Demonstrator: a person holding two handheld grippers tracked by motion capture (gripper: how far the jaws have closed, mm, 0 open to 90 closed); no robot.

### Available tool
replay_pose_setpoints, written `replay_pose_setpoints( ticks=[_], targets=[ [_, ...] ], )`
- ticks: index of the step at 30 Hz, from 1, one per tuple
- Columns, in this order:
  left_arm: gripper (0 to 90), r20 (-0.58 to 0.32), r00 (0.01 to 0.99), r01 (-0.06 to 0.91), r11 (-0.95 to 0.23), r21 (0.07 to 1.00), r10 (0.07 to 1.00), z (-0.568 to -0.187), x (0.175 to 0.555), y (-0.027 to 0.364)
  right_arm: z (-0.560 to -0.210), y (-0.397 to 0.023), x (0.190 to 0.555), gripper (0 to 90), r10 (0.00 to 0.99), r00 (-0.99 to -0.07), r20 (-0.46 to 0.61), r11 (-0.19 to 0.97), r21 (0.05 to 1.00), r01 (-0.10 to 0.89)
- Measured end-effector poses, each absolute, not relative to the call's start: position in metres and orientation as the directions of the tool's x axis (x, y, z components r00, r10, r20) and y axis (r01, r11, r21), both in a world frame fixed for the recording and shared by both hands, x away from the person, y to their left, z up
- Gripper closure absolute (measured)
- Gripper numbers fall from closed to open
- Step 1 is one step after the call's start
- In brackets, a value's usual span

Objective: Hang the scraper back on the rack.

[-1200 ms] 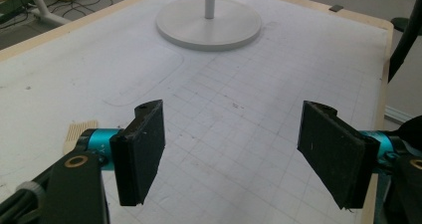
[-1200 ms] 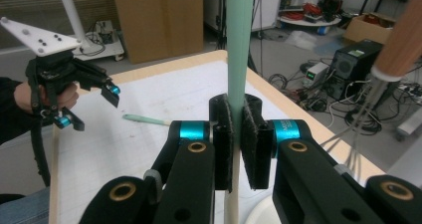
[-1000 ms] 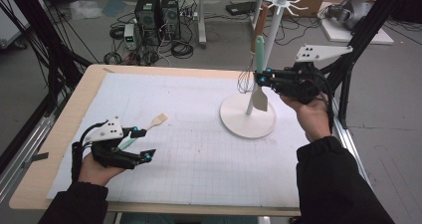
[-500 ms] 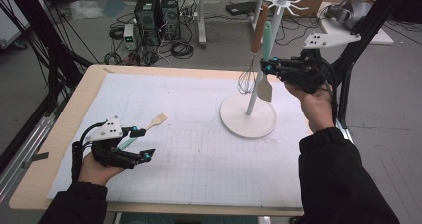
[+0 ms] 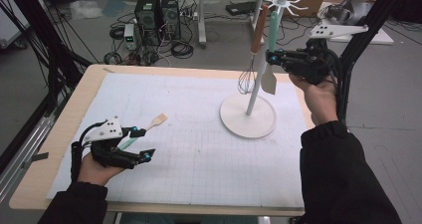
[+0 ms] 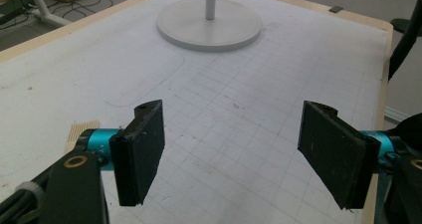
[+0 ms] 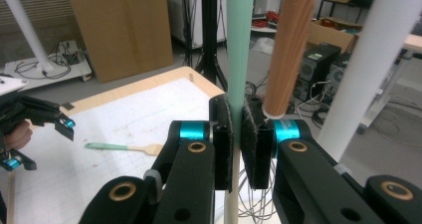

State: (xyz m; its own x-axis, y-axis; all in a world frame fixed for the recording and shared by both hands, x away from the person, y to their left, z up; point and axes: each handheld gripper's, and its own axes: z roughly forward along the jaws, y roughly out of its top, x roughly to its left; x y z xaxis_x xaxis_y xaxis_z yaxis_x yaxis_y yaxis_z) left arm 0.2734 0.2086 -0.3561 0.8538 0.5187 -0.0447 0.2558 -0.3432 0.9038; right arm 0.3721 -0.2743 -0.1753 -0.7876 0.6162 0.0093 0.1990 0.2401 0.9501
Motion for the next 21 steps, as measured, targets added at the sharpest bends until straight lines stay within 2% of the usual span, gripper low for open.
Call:
replay_pose_setpoints(
  ticks=[21],
  targets=[
    [26.5, -0.045, 0.856, 0.255, -0.345, 0.903, 0.514, -0.356, 0.273, 0.209, -0.181, -0.28, 0.386, 84.4, 0.631, -0.774, 0.059, 0.215, 0.945, 0.247]
  ],
)
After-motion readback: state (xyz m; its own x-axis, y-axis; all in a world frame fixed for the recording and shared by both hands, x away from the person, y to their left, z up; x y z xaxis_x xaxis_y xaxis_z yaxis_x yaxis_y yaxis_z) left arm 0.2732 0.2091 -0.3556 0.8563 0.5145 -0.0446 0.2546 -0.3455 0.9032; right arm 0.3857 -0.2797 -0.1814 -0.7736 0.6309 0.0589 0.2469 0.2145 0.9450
